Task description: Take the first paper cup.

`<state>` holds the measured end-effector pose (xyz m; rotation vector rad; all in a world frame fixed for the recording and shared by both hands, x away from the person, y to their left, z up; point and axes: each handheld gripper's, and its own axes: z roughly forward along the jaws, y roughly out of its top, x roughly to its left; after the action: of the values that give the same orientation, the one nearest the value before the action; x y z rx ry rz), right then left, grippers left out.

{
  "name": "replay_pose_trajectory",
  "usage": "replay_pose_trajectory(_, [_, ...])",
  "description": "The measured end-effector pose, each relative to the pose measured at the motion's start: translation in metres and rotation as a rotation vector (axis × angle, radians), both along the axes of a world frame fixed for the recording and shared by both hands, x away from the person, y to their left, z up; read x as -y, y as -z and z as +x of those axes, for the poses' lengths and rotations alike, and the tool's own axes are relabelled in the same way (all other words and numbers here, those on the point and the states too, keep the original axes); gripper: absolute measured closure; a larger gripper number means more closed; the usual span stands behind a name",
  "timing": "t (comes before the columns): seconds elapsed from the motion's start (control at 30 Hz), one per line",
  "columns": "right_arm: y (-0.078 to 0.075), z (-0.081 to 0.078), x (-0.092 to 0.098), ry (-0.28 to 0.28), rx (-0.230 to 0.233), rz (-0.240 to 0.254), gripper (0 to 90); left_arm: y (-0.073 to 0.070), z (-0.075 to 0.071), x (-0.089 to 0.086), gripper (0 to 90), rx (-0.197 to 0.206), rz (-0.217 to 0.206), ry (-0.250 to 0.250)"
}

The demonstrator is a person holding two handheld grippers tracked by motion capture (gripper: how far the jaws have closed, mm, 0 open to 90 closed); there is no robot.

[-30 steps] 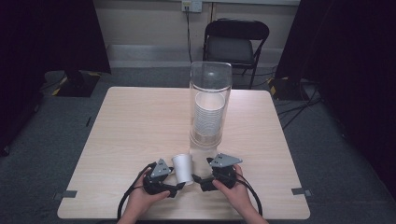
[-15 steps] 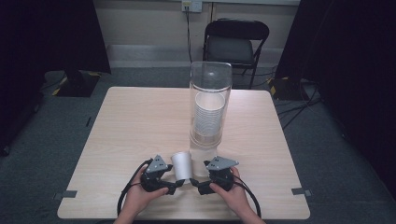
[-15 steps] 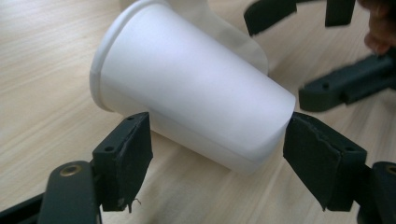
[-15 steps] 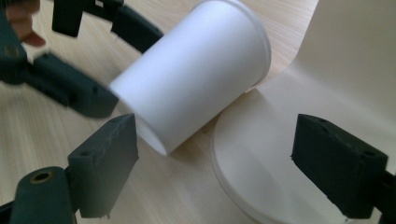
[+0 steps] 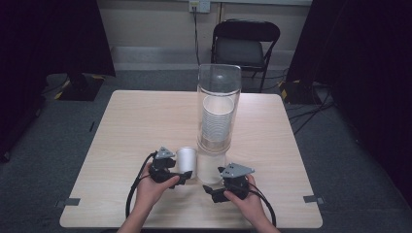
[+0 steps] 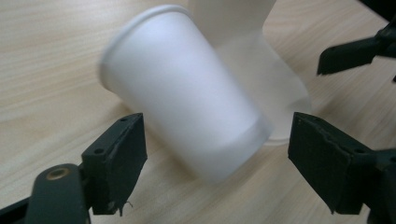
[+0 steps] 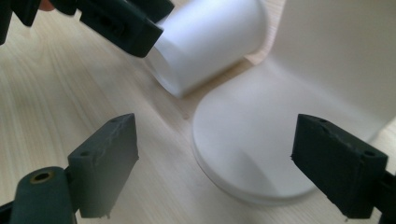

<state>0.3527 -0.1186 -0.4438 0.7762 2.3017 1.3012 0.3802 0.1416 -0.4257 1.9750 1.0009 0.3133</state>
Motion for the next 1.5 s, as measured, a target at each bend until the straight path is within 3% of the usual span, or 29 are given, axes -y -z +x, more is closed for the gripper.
replay_pose_trajectory(0.1, [-0.001, 0.001, 0.007, 0.016, -0.001, 0.01, 13.8, 0.0, -0.004, -0.001, 21.0, 0.01, -0.016, -0.002])
replay_pose_trajectory(0.13, [-0.001, 0.002, 0.009, 0.02, -0.002, 0.018, 13.8, -0.001, -0.005, -0.003, 20.9, 0.023, 0.0, -0.011])
replay_pose_trajectory(0.17, [-0.002, 0.003, 0.01, 0.027, -0.002, 0.023, 13.8, -0.002, -0.005, -0.004, 20.5, 0.043, -0.021, -0.036])
replay_pose_trajectory(0.27, [-0.003, 0.004, 0.011, 0.039, -0.003, 0.04, 13.8, -0.006, 0.005, -0.008, 16.0, 0.051, -0.004, -0.129])
replay_pose_trajectory(0.33, [-0.003, 0.003, 0.01, 0.039, -0.002, 0.041, 13.9, -0.007, 0.014, -0.008, 17.1, 0.015, -0.005, -0.187])
replay_pose_trajectory(0.37, [-0.003, 0.003, 0.01, 0.038, -0.001, 0.038, 13.8, -0.005, 0.017, -0.007, 17.5, 0.011, 0.008, -0.187])
replay_pose_trajectory(0.43, [-0.002, 0.003, 0.01, 0.04, 0.0, 0.032, 13.8, -0.002, 0.023, -0.005, 15.9, -0.007, -0.013, -0.203])
replay_pose_trajectory(0.6, [-0.002, 0.004, 0.012, 0.029, -0.008, 0.028, 13.9, 0.007, 0.036, -0.004, 18.1, -0.069, 0.025, -0.208])
replay_pose_trajectory(0.67, [-0.003, 0.004, 0.013, 0.015, -0.018, 0.026, 14.9, 0.009, 0.036, -0.005, 28.1, -0.069, 0.052, -0.165])
replay_pose_trajectory(0.73, [-0.004, 0.005, 0.014, -0.008, -0.031, 0.04, 15.1, 0.009, 0.034, -0.005, 29.0, -0.072, 0.064, -0.141])
replay_pose_trajectory(0.77, [-0.007, 0.005, 0.016, -0.028, -0.044, 0.073, 15.1, 0.008, 0.031, -0.006, 29.3, -0.077, 0.07, -0.106])
replay_pose_trajectory(0.87, [-0.011, 0.004, 0.02, -0.038, -0.043, 0.114, 14.6, 0.005, 0.02, -0.005, 29.4, -0.037, 0.087, -0.02])
replay_pose_trajectory(0.93, [-0.015, 0.004, 0.022, -0.075, -0.059, 0.172, 13.9, 0.003, 0.012, -0.005, 29.4, 0.015, 0.066, 0.068])
replay_pose_trajectory(1.0, [-0.019, 0.002, 0.023, -0.129, -0.056, 0.212, 15.0, 0.003, 0.003, -0.002, 29.3, 0.026, 0.046, 0.115])
replay_pose_trajectory(1.07, [-0.023, 0.0, 0.021, -0.15, -0.04, 0.178, 18.1, 0.005, -0.004, 0.002, 29.2, 0.045, 0.016, 0.184])
replay_pose_trajectory(1.1, [-0.024, 0.0, 0.019, -0.162, -0.039, 0.169, 20.5, 0.006, -0.007, 0.003, 29.2, 0.047, 0.024, 0.214])
replay_pose_trajectory(1.17, [-0.025, -0.001, 0.017, -0.197, -0.049, 0.182, 31.4, 0.007, -0.012, 0.007, 29.1, 0.066, 0.051, 0.252])
replay_pose_trajectory(1.3, [-0.024, -0.001, 0.012, -0.219, -0.049, 0.145, 47.3, 0.006, -0.018, 0.015, 29.0, 0.089, 0.017, 0.318])
replay_pose_trajectory(1.43, [-0.026, -0.001, 0.012, -0.25, -0.062, 0.129, 73.8, 0.008, -0.02, 0.022, 28.5, 0.102, 0.038, 0.356])
replay_pose_trajectory(1.5, [-0.027, -0.001, 0.014, -0.244, -0.059, 0.119, 78.7, 0.009, -0.02, 0.023, 28.1, 0.107, 0.048, 0.36])
